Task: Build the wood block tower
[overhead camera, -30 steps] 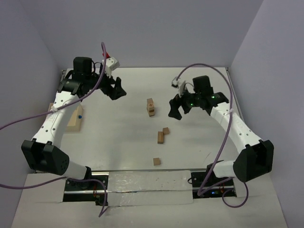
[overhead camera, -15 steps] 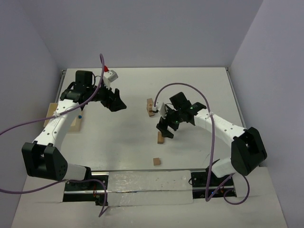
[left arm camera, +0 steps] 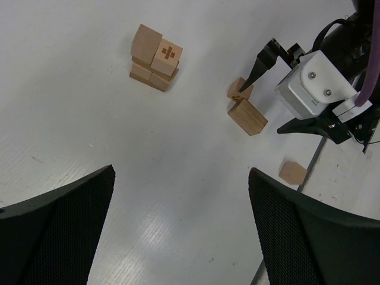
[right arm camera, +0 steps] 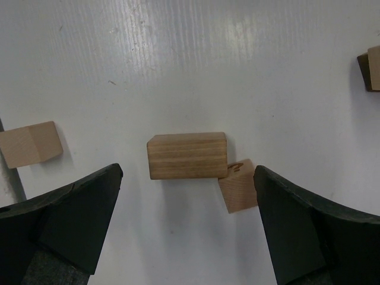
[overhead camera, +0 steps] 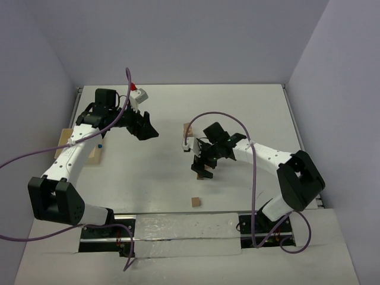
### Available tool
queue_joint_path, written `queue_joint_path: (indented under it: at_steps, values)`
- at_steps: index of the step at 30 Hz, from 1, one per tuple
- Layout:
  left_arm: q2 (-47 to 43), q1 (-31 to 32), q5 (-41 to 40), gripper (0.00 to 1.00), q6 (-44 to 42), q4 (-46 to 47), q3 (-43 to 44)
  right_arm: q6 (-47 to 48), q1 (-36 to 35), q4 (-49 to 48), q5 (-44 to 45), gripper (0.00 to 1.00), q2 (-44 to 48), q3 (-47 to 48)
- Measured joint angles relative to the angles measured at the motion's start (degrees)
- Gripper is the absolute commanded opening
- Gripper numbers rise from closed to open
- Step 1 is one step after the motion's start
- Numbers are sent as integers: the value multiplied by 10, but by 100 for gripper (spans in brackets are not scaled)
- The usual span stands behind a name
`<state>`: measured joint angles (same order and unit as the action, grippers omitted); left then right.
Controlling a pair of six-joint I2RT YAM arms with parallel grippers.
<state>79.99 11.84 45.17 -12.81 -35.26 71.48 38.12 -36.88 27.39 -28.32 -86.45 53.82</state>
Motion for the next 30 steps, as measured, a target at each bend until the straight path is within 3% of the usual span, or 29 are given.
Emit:
queue_joint_path:
  at_steps: [16,22,30]
  values:
    - [0,0,-1,99,-14,0,0,3,-42,-25,67,96,-49,-21]
    - [0,0,-1,99,-14,0,0,4,-42,-37,81,66,-49,-36]
    - [0,0,-2,99,-14,0,0,5,-42,-45,81,53,-37,-41]
